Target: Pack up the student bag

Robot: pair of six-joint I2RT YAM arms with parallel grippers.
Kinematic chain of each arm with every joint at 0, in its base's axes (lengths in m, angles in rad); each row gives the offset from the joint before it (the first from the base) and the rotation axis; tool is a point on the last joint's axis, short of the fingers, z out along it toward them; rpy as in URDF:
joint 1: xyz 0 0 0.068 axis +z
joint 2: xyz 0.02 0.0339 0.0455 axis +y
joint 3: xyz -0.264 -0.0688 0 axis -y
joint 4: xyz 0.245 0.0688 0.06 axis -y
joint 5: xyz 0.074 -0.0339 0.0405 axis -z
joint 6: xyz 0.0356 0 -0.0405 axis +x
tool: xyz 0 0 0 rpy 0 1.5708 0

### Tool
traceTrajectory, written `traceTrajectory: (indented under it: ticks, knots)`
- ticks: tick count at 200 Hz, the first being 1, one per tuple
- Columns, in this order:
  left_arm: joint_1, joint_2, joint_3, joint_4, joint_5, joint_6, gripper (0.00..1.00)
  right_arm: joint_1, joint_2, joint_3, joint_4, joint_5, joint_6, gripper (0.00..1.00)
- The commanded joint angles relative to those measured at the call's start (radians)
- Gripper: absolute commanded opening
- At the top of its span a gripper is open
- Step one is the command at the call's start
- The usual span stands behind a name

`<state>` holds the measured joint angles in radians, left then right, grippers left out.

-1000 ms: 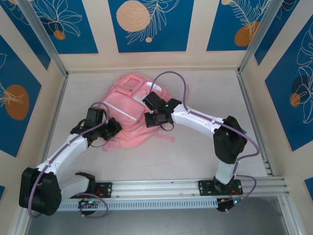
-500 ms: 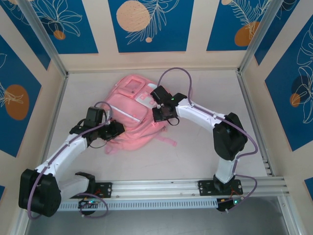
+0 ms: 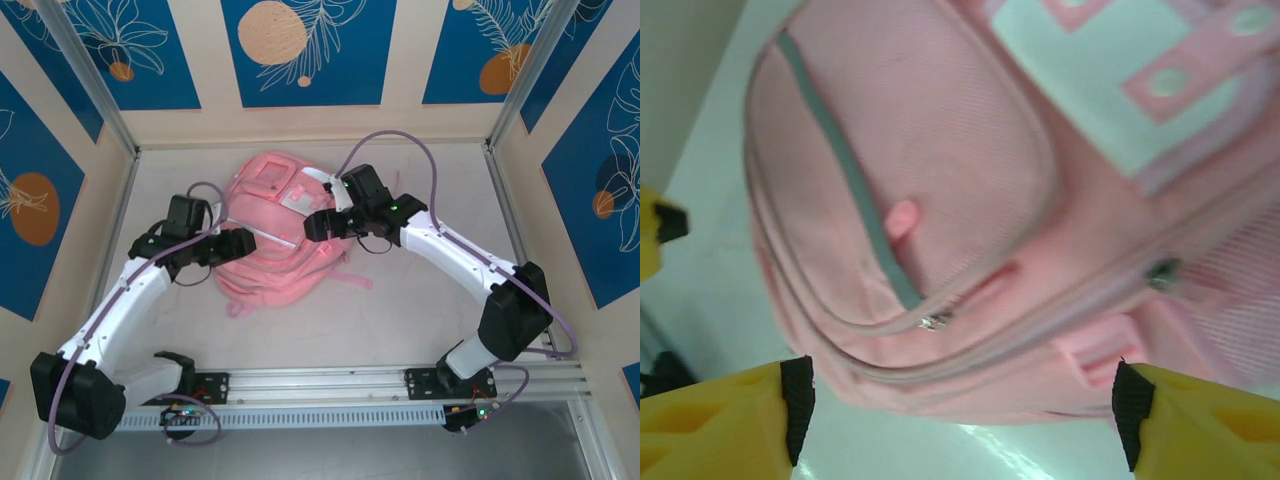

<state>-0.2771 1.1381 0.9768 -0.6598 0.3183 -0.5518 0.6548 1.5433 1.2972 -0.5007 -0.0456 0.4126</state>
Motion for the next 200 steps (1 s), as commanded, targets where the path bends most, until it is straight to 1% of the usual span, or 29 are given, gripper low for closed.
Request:
traceTrajectory:
  ticks: [1, 22, 32, 43, 55, 73, 95, 111, 128, 152, 182, 200]
  knots:
    - [-0.002, 0.072, 0.061, -0.034, -0.170, 0.024, 0.64, 0.037, 0.070, 0.009, 0.079, -0.063, 0.039, 0.85]
    - [0.003, 0.130, 0.091, 0.003, -0.243, 0.038, 0.71, 0.052, 0.134, 0.040, 0.087, -0.024, 0.051, 0.89]
    - [0.006, 0.157, 0.095, 0.040, -0.237, 0.047, 0.73, 0.050, 0.156, 0.042, 0.103, -0.016, 0.052, 0.89]
    - [0.009, 0.189, 0.105, 0.072, -0.206, 0.046, 0.72, 0.049, 0.182, 0.051, 0.111, -0.013, 0.048, 0.90]
    - [0.009, 0.223, 0.111, 0.115, -0.144, 0.042, 0.70, 0.048, 0.209, 0.060, 0.122, -0.026, 0.034, 0.90]
    - [0.009, 0.267, 0.121, 0.169, -0.065, 0.028, 0.62, 0.048, 0.241, 0.073, 0.141, -0.061, 0.006, 0.90]
    - [0.009, 0.313, 0.135, 0.206, -0.036, 0.021, 0.51, 0.048, 0.266, 0.072, 0.178, -0.122, -0.031, 0.90]
    - [0.007, 0.345, 0.149, 0.219, -0.017, 0.014, 0.48, 0.048, 0.283, 0.072, 0.189, -0.161, -0.057, 0.90]
    - [0.005, 0.371, 0.160, 0.229, -0.007, 0.005, 0.46, 0.050, 0.289, 0.071, 0.175, -0.205, -0.080, 0.89]
    - [0.003, 0.399, 0.177, 0.227, -0.007, -0.001, 0.44, 0.063, 0.256, 0.020, 0.179, -0.255, -0.087, 0.88]
    - [0.003, 0.415, 0.188, 0.218, -0.015, -0.009, 0.44, 0.088, 0.198, -0.049, 0.160, -0.270, -0.070, 0.88]
    - [0.002, 0.416, 0.189, 0.216, -0.012, -0.010, 0.45, 0.106, 0.168, -0.079, 0.144, -0.258, -0.067, 0.87]
